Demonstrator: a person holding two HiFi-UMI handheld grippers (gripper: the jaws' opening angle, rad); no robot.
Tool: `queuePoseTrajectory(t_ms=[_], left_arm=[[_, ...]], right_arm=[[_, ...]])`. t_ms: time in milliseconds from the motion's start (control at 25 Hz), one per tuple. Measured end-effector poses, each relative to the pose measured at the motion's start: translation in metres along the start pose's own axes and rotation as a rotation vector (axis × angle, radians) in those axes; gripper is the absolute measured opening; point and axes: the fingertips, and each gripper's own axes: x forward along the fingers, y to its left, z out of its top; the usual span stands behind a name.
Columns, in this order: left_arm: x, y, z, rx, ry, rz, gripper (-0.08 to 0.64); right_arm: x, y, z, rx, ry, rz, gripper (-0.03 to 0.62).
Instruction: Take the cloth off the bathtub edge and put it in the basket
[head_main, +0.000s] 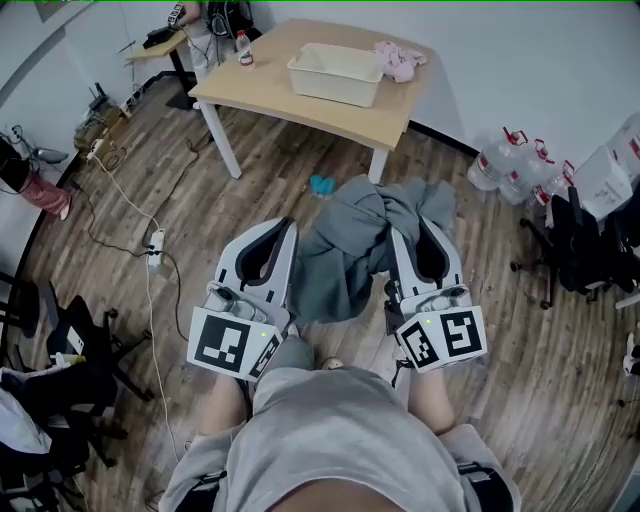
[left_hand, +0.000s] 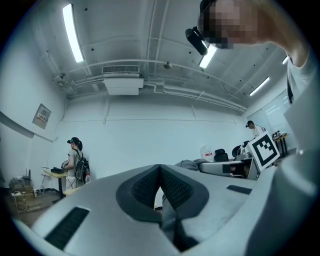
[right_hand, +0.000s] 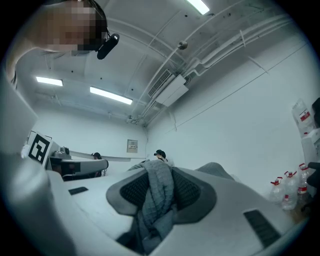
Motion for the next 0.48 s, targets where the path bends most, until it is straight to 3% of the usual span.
queuePoseTrajectory(t_ms=[480], left_arm=[[0.059,0.046,-0.019,-0.022,0.01,-0.045,0.014]], right_arm=[[0.06,-0.025,-0.01,-0.003,0.004,-0.045,0.13]])
